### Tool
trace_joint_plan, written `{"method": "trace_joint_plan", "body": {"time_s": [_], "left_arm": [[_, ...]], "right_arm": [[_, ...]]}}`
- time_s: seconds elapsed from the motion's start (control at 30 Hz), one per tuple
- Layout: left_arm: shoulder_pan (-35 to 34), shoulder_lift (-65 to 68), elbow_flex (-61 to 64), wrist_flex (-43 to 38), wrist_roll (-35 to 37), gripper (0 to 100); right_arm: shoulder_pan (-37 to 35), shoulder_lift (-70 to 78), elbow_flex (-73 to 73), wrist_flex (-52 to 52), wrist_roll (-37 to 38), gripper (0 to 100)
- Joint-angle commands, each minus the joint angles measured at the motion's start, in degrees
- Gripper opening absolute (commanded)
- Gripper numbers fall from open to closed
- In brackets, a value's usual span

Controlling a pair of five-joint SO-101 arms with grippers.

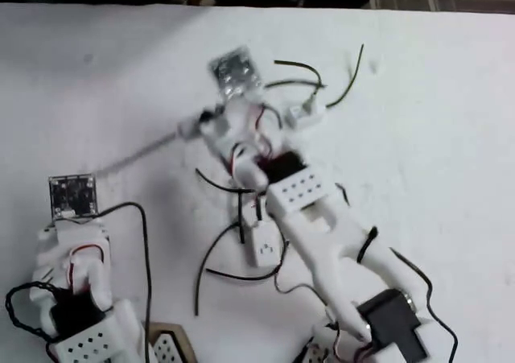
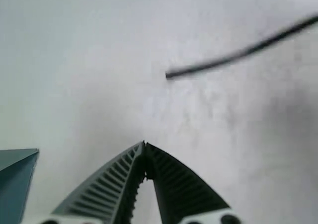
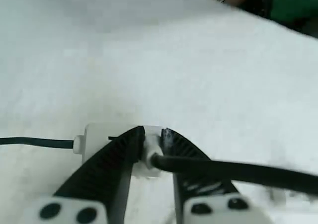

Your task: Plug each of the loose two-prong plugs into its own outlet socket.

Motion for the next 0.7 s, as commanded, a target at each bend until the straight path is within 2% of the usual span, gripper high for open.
{"method": "trace_joint_plan", "body": {"time_s": [0.0, 0.37, 0.43, 0.6, 0.67], "left_arm": [[1.1, -0.75, -0.18, -1.32, -0.09, 2], [1.36, -0.75, 0.18, -1.23, -1.85, 2], [1.36, -0.75, 0.18, -1.23, -1.85, 2], [1.45, -0.75, 0.26, -1.23, -2.11, 2], [2.33, -0.75, 0.79, -1.23, -2.37, 2]], "right_arm": [[3.3, 5.05, -7.21, -5.14, 0.0, 1.6], [10.68, 35.21, -30.07, -4.44, 2.9, 2.5], [10.77, 37.67, -33.58, 1.27, 5.01, 7.2], [9.27, 37.49, -40.79, 19.82, 5.45, 28.7], [8.4, 36.18, -43.52, 26.77, 7.03, 31.0]]}}
